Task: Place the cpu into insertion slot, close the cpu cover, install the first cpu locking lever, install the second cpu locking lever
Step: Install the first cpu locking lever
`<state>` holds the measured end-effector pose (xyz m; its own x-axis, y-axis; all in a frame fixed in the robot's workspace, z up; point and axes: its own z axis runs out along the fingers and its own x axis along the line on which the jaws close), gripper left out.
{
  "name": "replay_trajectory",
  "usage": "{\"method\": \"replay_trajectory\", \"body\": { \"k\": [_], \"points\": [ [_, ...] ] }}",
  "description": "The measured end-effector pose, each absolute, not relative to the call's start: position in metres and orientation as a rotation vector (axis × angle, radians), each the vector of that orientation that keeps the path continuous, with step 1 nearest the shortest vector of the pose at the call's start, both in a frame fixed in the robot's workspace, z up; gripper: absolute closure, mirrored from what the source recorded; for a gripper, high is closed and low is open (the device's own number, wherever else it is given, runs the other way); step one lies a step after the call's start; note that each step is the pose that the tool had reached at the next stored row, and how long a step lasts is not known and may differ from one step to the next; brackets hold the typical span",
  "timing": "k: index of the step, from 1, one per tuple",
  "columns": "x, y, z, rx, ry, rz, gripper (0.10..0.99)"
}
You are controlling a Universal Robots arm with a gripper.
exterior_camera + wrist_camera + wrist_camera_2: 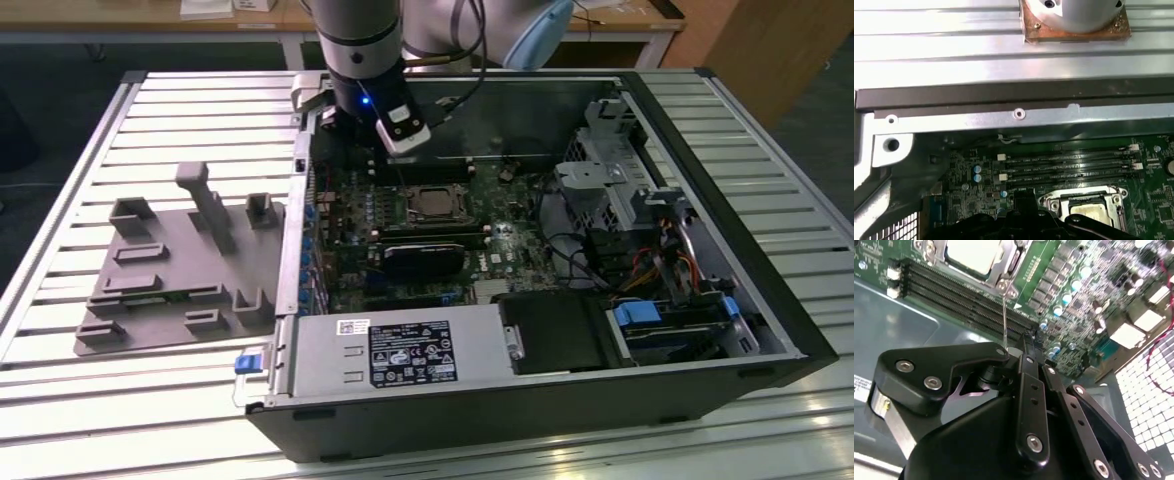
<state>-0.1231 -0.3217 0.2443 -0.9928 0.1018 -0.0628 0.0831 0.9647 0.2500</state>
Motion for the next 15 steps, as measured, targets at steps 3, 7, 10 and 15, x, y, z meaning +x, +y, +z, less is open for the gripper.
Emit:
{"method": "replay_trajectory", "body": {
  "k": [3,7,10,15],
  "points": [
    [-0.123,-0.322,0.244,0.144,3.037,0.400,0.984],
    [-0.119,-0.322,0.244,0.144,3.037,0.401,0.984],
    [-0.112,-0.322,0.244,0.144,3.037,0.400,0.984],
    [-0.097,-0.322,0.244,0.144,3.037,0.401,0.984]
  ]
}}
